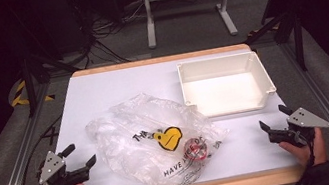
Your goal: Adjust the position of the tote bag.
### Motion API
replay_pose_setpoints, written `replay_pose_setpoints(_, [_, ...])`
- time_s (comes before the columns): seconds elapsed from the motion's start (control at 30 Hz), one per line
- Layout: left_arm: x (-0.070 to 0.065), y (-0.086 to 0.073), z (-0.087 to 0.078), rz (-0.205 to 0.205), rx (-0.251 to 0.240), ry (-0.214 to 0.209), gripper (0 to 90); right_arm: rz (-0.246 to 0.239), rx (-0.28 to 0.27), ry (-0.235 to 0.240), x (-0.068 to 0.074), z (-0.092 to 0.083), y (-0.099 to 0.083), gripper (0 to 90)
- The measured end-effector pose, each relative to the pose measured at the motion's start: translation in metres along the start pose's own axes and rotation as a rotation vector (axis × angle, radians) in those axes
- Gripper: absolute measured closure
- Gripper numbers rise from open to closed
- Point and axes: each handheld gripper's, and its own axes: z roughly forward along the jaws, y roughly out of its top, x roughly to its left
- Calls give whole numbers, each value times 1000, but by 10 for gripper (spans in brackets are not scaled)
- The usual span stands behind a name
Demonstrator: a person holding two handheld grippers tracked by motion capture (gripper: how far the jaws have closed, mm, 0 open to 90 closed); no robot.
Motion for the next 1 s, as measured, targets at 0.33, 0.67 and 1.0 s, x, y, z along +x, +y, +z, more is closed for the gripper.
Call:
replay_pose_setpoints(0.33, [-1, 1, 1, 14, 4, -4, 148, -10, 7, -1, 1, 0, 0, 161])
replay_pose_setpoints(0.67, [-8, 14, 6, 41, 12, -30, 169, 0, 25, 125, 20, -1, 8, 249])
replay_pose_setpoints(1.0, [-4, 32, 6, 20, -32, -45, 169, -81, 35, 311, 69, 5, 31, 304])
